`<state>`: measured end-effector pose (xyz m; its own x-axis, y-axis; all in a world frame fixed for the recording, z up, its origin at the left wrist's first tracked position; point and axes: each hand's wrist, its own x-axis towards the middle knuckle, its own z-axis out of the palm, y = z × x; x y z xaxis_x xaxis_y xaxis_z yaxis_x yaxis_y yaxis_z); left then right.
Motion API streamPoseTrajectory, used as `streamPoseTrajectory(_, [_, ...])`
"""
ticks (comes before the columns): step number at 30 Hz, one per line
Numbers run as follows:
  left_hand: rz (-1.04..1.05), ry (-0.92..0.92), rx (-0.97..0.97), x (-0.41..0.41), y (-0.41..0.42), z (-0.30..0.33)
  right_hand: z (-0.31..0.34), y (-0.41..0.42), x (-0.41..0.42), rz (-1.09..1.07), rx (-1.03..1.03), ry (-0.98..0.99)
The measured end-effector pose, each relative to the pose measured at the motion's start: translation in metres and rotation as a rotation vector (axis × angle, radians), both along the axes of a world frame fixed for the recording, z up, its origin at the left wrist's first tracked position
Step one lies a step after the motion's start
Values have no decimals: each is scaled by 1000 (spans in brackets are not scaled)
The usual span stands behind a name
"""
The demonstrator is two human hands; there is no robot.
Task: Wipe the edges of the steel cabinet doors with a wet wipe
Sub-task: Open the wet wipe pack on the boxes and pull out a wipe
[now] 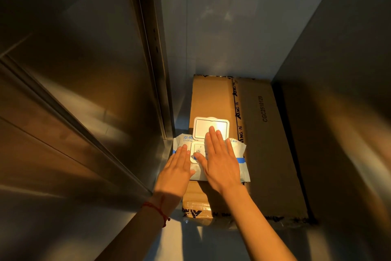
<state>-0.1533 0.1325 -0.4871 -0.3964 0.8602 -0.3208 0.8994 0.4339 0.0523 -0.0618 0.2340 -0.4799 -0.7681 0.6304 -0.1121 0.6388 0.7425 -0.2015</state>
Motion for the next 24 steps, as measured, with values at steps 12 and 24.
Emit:
streamPoseTrajectory(12, [-4, -3, -41, 1, 1, 5, -6, 3, -2, -25, -43, 36])
streamPoseTrajectory(24, [3, -9, -21, 2, -1, 5, -6, -5, -2, -60, 17, 113])
